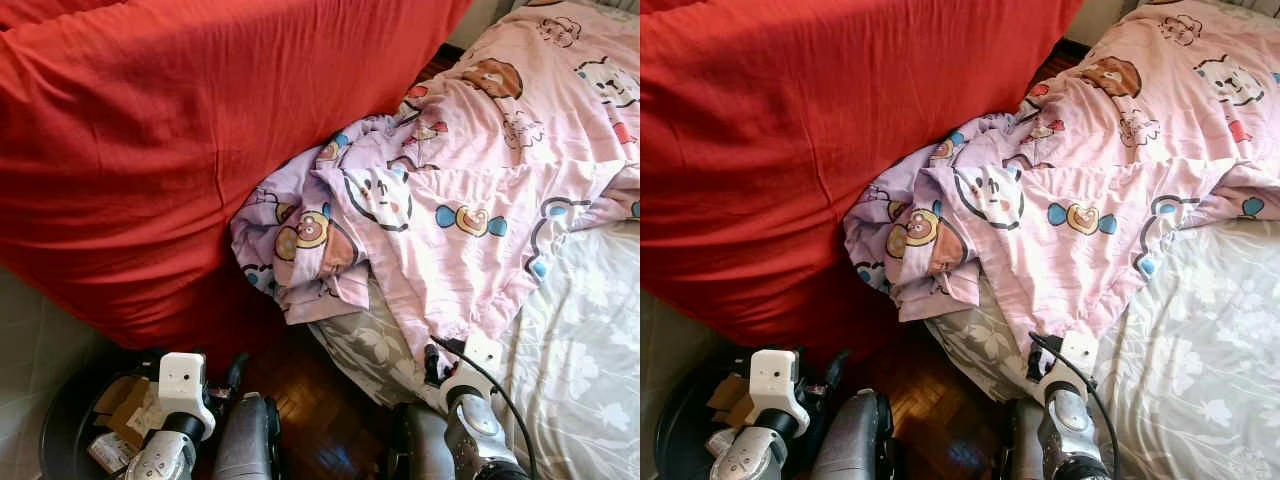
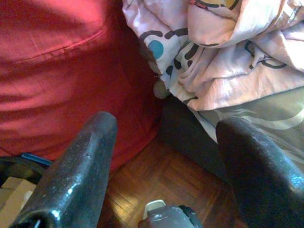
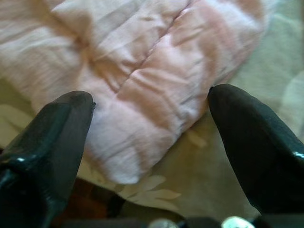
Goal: Clean up the room
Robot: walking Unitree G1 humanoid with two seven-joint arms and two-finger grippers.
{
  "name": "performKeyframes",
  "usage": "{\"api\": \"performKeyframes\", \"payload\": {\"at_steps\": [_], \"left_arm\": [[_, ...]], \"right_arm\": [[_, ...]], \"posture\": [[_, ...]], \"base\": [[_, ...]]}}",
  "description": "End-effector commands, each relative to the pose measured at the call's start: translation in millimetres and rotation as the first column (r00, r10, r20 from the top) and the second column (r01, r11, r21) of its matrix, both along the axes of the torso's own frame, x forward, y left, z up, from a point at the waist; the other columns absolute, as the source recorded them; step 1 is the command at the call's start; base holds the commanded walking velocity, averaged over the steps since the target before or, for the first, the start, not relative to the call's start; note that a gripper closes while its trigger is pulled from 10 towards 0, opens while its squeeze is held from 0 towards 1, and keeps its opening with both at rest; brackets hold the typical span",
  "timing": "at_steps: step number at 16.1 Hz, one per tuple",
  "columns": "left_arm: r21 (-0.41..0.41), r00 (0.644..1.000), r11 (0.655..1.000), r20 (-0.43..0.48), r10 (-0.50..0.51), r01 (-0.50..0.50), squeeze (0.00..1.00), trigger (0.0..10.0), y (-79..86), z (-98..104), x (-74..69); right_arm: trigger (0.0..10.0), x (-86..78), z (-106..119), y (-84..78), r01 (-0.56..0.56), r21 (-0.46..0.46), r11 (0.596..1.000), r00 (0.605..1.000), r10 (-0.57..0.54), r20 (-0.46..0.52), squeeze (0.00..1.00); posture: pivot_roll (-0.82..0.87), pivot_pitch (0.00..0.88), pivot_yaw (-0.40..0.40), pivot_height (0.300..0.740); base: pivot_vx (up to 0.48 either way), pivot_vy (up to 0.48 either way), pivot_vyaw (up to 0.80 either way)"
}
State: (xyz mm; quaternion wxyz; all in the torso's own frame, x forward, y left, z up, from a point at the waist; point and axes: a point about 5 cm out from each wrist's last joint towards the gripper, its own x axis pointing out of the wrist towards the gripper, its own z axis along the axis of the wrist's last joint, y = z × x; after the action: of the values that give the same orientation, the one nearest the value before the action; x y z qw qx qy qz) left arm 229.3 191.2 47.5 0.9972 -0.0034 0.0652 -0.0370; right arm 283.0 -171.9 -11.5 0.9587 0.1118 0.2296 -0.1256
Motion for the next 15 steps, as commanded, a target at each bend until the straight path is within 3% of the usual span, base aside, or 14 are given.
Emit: {"api": "performKeyframes", "payload": {"at_steps": [1, 13, 14, 15], "left_arm": [[0.023, 1.000, 1.000, -0.023, -0.004, 0.004, 0.00, 10.0, 1.8, -4, -5.0], [0.031, 0.999, 0.999, -0.045, -0.010, 0.012, 0.00, 10.0, -0.4, -7, -20.5], [0.031, 0.999, 0.999, -0.049, -0.009, 0.011, 0.00, 10.0, -0.5, -7, -22.2], [0.032, 0.999, 0.999, -0.051, -0.009, 0.011, 0.00, 10.0, -0.8, -8, -23.2]], "right_arm": [[10.0, -5.3, -7, 4.0, -0.011, 0.045, 0.999, 0.999, 0.013, -0.038, 0.00], [10.0, -9.3, -13, 2.3, 0.006, 0.059, 0.998, 0.995, 0.000, -0.097, 0.00], [9.1, -7.1, -11, 3.5, -0.005, 0.067, 0.998, 0.997, 0.010, -0.080, 0.00], [0.0, -4.5, -8, 5.9, -0.031, 0.073, 0.997, 0.998, 0.035, -0.054, 0.00]], "posture": [[0.10, 0.282, 0.039, 0.617], [0.11, 0.330, 0.040, 0.617], [0.11, 0.334, 0.039, 0.617], [0.11, 0.337, 0.038, 0.617]], "base": [[0.000, 0.000, 0.00], [0.000, 0.000, 0.00], [0.000, 0.000, 0.00], [0.000, 0.000, 0.00]]}}
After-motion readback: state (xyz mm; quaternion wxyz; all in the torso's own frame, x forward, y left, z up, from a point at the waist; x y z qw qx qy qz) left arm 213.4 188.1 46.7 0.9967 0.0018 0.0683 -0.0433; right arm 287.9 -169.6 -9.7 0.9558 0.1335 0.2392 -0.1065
